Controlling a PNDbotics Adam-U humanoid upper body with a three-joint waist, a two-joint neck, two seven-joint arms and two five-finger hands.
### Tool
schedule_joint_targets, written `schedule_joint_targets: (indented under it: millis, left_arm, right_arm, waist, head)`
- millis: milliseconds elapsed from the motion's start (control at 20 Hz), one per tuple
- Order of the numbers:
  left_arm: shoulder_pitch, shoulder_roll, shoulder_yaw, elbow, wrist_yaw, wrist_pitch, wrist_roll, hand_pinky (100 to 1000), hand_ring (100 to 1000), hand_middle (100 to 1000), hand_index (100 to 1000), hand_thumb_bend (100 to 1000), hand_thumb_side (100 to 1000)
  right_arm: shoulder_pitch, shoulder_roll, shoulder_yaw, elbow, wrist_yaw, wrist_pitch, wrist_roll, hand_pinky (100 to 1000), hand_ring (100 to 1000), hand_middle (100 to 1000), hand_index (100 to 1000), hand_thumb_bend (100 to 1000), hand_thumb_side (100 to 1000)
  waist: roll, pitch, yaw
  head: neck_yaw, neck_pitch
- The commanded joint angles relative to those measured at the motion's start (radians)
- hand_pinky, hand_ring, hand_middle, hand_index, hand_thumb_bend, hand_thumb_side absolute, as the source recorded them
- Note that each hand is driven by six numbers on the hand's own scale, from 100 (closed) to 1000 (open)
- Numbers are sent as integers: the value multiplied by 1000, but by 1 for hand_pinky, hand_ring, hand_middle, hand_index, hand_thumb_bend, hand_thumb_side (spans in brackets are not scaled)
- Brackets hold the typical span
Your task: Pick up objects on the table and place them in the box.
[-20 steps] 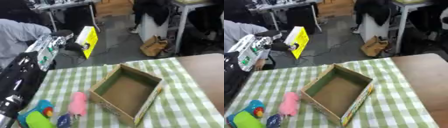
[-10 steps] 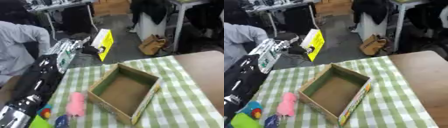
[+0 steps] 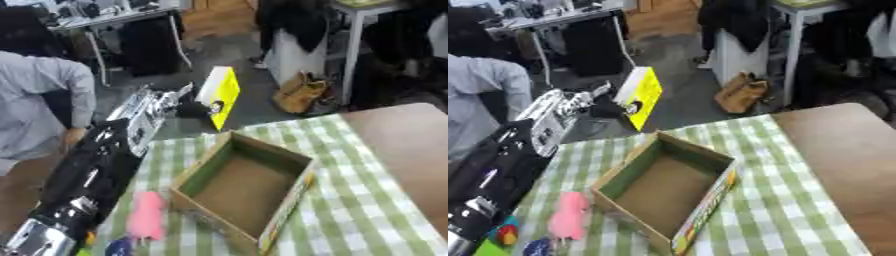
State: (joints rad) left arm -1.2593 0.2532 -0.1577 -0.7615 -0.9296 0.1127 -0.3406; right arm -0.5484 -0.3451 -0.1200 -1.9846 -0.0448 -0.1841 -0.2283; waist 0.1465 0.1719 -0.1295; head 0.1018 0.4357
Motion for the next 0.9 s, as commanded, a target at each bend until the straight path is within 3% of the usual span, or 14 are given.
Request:
schedule_joint_targets:
  millis: [50, 300, 900]
  left_arm:
    - [-7, -2, 1, 3, 11, 0, 9, 100, 100, 100, 357, 100, 810]
    - [16, -23, 2, 32, 19, 16, 14, 100, 100, 100, 356, 100, 832]
    - [61, -44, 24, 92, 62, 39, 13, 100, 100, 100, 369, 100, 843]
  right_arm:
    - [-22, -1, 4, -15, -6, 0, 5, 699, 904, 891, 1000, 100, 1000]
    - [-30, 6, 6, -15, -9, 1, 7, 698, 903, 891, 1000, 100, 1000]
    - [-57, 12, 17, -15, -16, -1, 18, 698, 903, 891, 1000, 100, 1000]
  waist:
    - [9, 2, -3]
    - [11, 7, -14]
    - [22, 24, -36]
  head:
    - [11, -14]
    - [14, -21]
    - [14, 7]
